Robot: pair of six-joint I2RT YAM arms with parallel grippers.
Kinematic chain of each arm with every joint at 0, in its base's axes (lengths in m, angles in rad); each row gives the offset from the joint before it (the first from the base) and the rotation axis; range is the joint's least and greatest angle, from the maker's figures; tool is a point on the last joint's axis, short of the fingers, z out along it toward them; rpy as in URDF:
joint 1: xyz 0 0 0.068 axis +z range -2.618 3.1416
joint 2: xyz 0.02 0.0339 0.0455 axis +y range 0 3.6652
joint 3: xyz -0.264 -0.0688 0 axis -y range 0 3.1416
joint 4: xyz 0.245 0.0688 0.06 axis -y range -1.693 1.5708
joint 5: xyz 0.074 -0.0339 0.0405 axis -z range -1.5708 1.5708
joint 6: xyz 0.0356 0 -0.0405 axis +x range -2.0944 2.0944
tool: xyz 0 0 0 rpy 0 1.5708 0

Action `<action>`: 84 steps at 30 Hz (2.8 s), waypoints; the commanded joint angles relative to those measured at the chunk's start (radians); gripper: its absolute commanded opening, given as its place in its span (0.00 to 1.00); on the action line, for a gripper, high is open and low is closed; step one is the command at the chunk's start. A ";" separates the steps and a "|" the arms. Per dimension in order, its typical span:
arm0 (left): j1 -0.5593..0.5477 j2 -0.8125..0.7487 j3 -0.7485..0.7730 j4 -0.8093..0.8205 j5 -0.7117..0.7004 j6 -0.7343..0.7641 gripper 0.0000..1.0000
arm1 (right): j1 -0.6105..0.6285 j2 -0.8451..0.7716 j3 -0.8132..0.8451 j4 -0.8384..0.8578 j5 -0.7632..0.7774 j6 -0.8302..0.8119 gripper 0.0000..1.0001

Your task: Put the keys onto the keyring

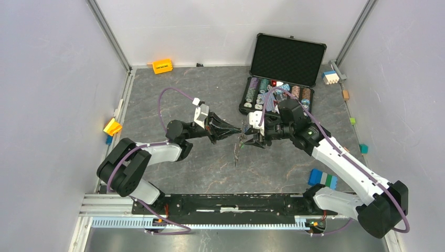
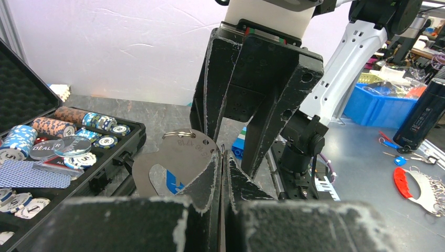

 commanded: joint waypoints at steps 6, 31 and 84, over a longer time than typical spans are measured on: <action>-0.006 -0.009 0.025 0.084 0.012 -0.026 0.02 | -0.003 0.023 0.045 0.059 -0.002 0.043 0.32; -0.007 -0.003 0.021 0.084 0.032 0.010 0.02 | -0.003 -0.013 0.132 -0.084 0.148 -0.031 0.00; 0.596 -0.324 -0.087 -0.210 -0.012 -0.039 0.92 | 0.254 0.476 0.676 -0.236 0.510 -0.004 0.00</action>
